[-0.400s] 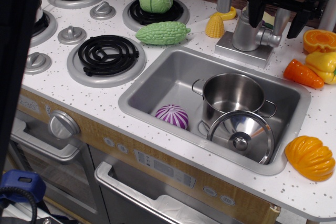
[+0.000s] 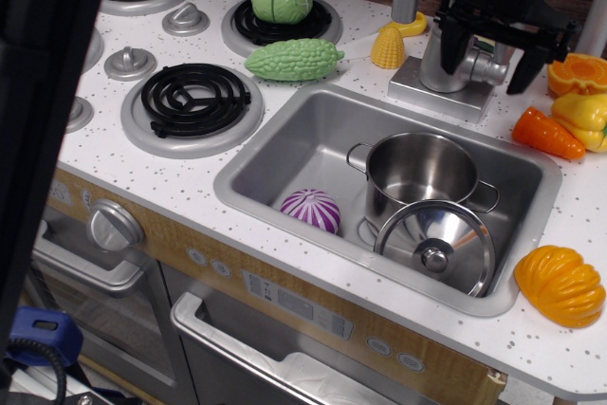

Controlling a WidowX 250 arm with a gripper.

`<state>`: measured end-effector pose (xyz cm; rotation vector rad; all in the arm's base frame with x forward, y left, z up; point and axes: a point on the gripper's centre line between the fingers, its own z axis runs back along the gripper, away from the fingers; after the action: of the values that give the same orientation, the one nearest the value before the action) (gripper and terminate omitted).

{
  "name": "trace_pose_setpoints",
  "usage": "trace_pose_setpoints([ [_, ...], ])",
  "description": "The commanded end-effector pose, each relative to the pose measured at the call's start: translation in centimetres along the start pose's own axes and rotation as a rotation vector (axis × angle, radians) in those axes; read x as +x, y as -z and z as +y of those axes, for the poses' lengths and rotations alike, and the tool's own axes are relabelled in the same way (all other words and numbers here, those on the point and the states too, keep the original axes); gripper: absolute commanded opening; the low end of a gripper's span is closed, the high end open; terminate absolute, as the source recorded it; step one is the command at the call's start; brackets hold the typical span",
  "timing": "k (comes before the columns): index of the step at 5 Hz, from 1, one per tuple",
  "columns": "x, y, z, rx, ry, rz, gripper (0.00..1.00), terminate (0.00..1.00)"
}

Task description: Turn lever vertical to front

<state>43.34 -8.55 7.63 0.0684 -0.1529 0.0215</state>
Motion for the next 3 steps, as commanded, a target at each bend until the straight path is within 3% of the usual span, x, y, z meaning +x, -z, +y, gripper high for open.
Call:
trace_pose_setpoints([
  [1,2.3,-2.8,-0.6,0.040,0.009,-0.171,1.00,0.00],
  [3,4.5,-3.1,-1.3,0.042,-0.016,-0.263,1.00,0.00],
])
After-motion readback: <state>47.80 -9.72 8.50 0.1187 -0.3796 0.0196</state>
